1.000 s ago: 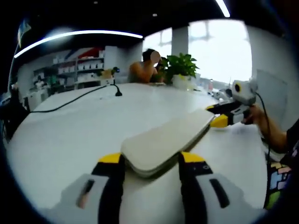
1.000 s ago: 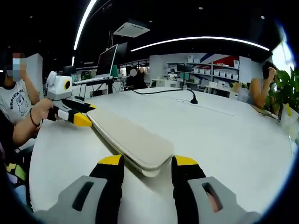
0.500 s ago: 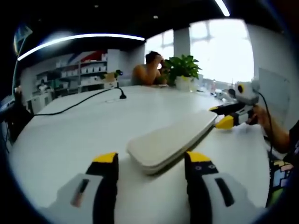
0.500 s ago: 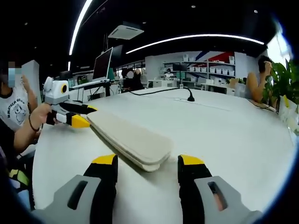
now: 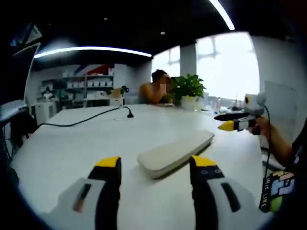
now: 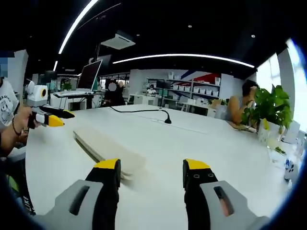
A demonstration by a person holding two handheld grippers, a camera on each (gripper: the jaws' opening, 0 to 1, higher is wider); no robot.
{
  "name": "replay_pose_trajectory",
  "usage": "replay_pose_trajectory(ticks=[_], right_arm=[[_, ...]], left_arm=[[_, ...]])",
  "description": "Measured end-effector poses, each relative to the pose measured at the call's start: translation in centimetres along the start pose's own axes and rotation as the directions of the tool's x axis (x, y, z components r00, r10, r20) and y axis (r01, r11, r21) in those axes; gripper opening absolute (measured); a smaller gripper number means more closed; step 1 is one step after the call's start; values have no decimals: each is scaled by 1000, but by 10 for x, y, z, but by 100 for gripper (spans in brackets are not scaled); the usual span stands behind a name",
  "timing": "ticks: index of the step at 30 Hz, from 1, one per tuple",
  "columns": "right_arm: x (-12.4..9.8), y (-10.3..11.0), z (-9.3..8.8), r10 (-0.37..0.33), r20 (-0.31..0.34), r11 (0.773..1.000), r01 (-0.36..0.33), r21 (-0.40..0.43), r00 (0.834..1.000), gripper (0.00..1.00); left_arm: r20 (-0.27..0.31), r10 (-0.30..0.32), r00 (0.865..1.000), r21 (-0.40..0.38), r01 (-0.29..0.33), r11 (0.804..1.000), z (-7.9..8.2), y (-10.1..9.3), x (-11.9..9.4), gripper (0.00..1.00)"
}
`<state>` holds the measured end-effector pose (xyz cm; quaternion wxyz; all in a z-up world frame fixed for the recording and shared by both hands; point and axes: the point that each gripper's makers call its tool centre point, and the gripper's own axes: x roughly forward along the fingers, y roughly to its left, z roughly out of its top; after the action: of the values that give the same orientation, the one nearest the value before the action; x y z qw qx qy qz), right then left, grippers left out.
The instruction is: Arrange the utensils inside the cutlery case until each visible utensil rests in its matching compartment.
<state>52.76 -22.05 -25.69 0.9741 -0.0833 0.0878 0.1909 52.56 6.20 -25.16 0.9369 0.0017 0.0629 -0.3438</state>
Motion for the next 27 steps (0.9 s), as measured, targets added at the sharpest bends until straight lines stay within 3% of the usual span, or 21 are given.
replay_pose_trajectory(ticks=[6,8,11,14,18,20,25,27], right_arm=[[-25,-21,17,-109,60,993,106,45,992,57],[-33,-25,32,-134,146,990,127,55,980,60],[-44,-24,37,-154,147,988,149,50,977,64],[-56,-32,44,-206,180,977,193,88,962,67],[-70,-41,51,-244,201,969,232,81,949,78],[-79,-48,56,-278,224,960,260,104,934,82],[-92,-52,56,-324,219,946,307,106,920,98],[-95,-51,54,-334,220,942,320,95,917,99]], left_arm=[[76,64,995,2,-64,998,24,15,-24,71],[71,141,987,7,-142,990,25,29,-32,83],[73,177,982,40,-180,983,26,35,-38,96],[59,200,978,38,-202,979,26,39,-44,96],[52,207,977,32,-208,977,26,39,-49,99],[59,208,976,35,-210,977,28,38,-51,100],[83,206,975,68,-212,975,37,31,-53,100],[90,215,973,82,-222,972,38,30,-55,100]])
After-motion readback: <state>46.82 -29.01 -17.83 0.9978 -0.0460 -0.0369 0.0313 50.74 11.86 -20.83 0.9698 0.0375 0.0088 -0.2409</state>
